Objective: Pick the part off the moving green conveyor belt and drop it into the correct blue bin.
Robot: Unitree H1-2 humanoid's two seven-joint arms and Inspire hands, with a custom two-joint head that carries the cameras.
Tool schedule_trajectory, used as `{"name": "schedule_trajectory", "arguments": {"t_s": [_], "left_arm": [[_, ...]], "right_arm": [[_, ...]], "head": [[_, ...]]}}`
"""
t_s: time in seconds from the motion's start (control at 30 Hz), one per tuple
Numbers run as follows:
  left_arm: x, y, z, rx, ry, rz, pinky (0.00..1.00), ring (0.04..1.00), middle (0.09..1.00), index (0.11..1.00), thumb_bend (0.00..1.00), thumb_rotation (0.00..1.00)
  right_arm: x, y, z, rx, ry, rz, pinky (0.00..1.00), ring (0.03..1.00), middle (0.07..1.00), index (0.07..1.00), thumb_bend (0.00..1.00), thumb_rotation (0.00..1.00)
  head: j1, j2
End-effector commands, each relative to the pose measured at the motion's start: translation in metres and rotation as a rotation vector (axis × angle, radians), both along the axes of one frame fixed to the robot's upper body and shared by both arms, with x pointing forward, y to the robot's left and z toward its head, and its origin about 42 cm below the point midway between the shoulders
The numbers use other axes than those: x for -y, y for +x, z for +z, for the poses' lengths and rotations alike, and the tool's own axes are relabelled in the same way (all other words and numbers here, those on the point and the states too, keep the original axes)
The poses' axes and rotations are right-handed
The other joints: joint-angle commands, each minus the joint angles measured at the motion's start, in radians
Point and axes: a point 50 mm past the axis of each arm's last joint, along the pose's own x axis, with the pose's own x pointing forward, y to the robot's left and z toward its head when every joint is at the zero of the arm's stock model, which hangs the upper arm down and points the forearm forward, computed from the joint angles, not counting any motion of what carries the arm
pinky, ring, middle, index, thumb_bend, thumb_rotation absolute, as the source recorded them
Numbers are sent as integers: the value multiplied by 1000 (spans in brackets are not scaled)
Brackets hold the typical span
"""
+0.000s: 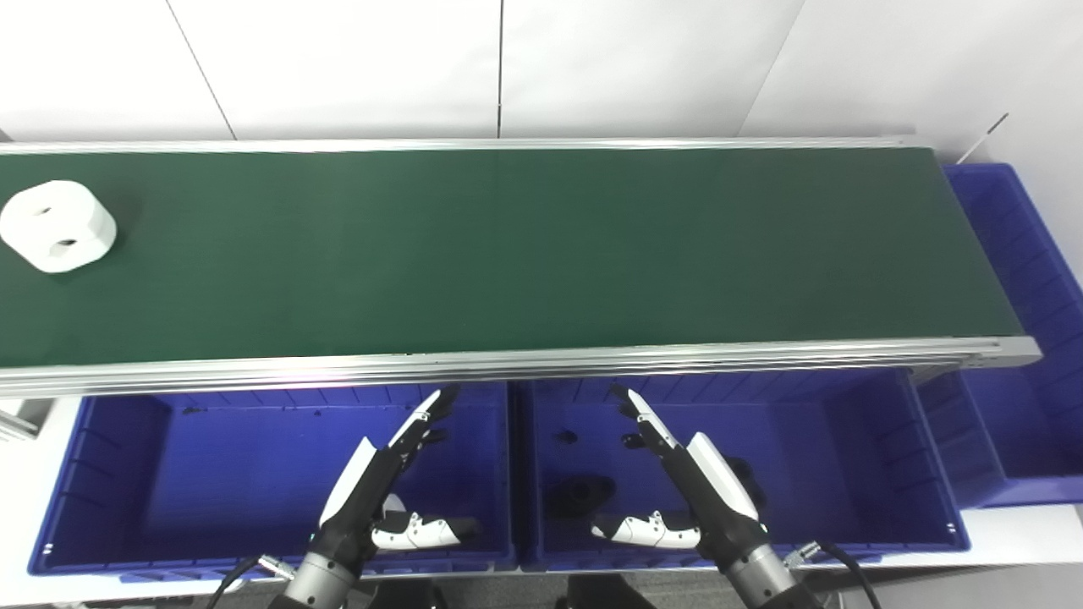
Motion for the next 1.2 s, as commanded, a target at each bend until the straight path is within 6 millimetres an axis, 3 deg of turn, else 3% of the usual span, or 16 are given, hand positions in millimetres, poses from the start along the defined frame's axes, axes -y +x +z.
{"name": "schedule_trajectory", "arguments": {"t_s": [0.0, 0.37, 0.73, 0.87, 0.9, 1.07, 1.17], "left_arm": [[0, 4, 7, 54, -29, 11, 871, 944, 960, 934, 942, 541], [-1, 4, 0, 35, -15, 5, 852, 942, 952, 919, 950, 511], [0, 5, -6, 27, 1, 11, 840, 931, 945, 910, 960, 524], [3, 7, -8, 33, 13, 16, 819, 916, 936, 901, 961, 529], [4, 7, -10, 29, 10, 17, 818, 915, 935, 900, 962, 530], [12, 10, -14, 32, 10, 36, 804, 885, 905, 876, 976, 529], [15, 10, -8, 65, -1, 63, 756, 837, 869, 847, 952, 485]], "right_arm": [[-3, 1, 7, 62, 19, 8, 736, 926, 1000, 1000, 980, 665], [-7, 0, -2, 66, 40, 3, 792, 963, 1000, 1000, 996, 629], [-4, 3, -11, 87, 45, 7, 772, 944, 1000, 1000, 980, 615], [-1, 4, -13, 81, 43, 18, 786, 958, 1000, 1000, 967, 613], [1, 5, -15, 83, 41, 22, 792, 961, 1000, 1000, 965, 614], [9, 8, -22, 57, 62, 18, 827, 981, 1000, 1000, 952, 589], [14, 8, -25, 37, 72, 9, 839, 995, 1000, 1000, 977, 590]], "head": [[-1, -2], [-2, -52], [37, -90], [92, -114], [147, -127], [277, -174], [316, -190]]}}
